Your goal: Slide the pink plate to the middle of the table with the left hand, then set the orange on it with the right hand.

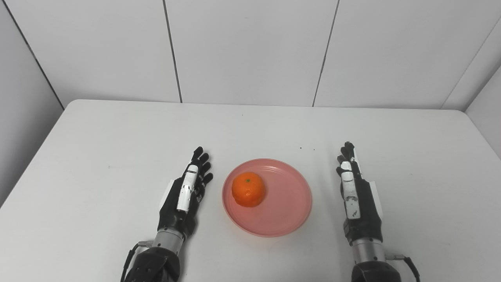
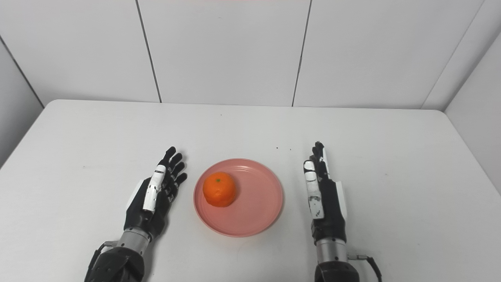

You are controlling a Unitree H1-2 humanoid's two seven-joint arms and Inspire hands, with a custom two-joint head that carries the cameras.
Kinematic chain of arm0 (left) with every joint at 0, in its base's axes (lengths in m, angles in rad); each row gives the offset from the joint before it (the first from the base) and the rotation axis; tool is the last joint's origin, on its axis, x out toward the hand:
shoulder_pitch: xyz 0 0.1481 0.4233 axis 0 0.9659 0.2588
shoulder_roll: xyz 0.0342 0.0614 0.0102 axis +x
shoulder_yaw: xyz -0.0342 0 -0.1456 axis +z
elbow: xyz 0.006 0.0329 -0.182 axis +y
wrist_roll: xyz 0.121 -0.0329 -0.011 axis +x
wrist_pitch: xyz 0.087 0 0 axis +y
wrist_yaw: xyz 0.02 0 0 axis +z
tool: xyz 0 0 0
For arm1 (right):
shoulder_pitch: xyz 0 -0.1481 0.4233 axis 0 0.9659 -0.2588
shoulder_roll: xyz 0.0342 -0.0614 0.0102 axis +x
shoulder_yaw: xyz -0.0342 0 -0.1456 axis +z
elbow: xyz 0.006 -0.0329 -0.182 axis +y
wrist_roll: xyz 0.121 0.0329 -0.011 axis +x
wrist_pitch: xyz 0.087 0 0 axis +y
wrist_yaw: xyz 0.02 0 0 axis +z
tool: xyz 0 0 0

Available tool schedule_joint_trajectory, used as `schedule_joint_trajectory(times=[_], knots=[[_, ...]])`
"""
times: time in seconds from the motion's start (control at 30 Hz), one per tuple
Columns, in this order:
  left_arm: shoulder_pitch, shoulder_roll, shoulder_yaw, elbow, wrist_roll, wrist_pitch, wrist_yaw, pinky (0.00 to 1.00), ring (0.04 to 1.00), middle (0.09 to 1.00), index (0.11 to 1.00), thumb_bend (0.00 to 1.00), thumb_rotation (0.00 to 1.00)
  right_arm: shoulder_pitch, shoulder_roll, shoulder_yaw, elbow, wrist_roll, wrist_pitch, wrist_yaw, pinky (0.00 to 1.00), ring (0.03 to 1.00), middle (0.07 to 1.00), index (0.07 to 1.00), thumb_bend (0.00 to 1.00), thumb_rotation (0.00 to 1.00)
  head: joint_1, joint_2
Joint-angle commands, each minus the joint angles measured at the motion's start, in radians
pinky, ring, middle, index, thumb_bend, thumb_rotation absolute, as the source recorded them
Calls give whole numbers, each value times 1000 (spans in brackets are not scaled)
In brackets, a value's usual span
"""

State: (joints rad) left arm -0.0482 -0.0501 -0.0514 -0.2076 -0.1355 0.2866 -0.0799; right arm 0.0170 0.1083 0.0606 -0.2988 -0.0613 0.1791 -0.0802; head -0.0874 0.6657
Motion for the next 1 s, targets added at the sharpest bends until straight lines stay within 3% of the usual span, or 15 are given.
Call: schedule_joint_trajectory(times=[0.0, 0.2, 0.4, 0.97], knots=[[0, -5, -12, -40, 16, -58, -1, 1000, 1000, 1000, 1000, 422, 972, -12, 14, 4, -47, 5, 31, 4, 1000, 1000, 1000, 1000, 328, 1000, 4, -4], [16, 2, -33, -45, 47, -99, -4, 1000, 1000, 1000, 1000, 428, 991, -4, 17, 6, -61, 22, 66, 15, 1000, 1000, 1000, 1000, 266, 1000, 9, -16], [36, -4, -42, -68, 60, -97, 6, 1000, 1000, 1000, 1000, 415, 1000, 12, 21, 16, -54, 23, 46, 15, 1000, 1000, 1000, 1000, 213, 1000, 13, -20], [48, -2, -58, -44, 95, -162, 9, 1000, 1000, 1000, 1000, 414, 1000, 18, 25, 26, -43, 13, 40, 12, 990, 999, 1000, 1000, 220, 1000, 14, -33]])
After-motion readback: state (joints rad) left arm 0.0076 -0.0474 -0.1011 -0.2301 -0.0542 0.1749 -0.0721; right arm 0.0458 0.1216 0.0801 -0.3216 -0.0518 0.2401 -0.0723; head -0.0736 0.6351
